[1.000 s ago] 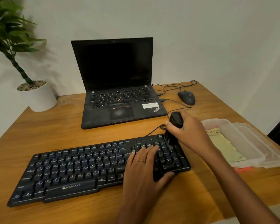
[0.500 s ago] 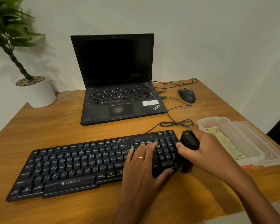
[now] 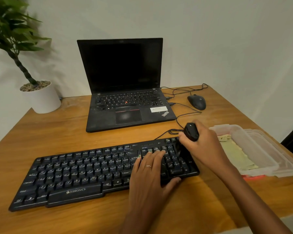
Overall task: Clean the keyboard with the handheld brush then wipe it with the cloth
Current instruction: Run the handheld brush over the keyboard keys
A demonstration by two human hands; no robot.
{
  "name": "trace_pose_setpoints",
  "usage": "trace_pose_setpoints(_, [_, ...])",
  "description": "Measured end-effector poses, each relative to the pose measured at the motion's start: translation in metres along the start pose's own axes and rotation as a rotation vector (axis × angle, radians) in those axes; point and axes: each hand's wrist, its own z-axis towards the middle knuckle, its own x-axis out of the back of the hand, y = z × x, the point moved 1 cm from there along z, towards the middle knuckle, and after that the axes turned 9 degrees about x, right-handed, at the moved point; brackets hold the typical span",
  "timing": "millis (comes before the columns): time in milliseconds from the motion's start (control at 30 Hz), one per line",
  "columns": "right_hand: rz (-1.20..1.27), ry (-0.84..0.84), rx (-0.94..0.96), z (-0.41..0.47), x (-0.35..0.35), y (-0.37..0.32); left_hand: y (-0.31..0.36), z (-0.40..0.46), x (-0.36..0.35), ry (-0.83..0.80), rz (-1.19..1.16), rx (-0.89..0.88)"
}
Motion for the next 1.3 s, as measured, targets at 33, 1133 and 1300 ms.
trace_pose_setpoints(33, [0.0, -0.028, -0.013, -0.012, 0.006, -0.003, 0.0, 0.0, 0.0, 0.005, -0.002, -0.003])
trace_pose_setpoints(1133, [-0.086, -0.045, -0.004, 0.015, 0.012, 0.008, 0.0, 0.001, 0.003, -0.086, -0.016, 0.008])
trace_pose_setpoints(1300, [-0.1, 0.022, 0.077, 0.054, -0.01, 0.012, 0.001, 0.002, 0.004, -0.087, -0.025, 0.011])
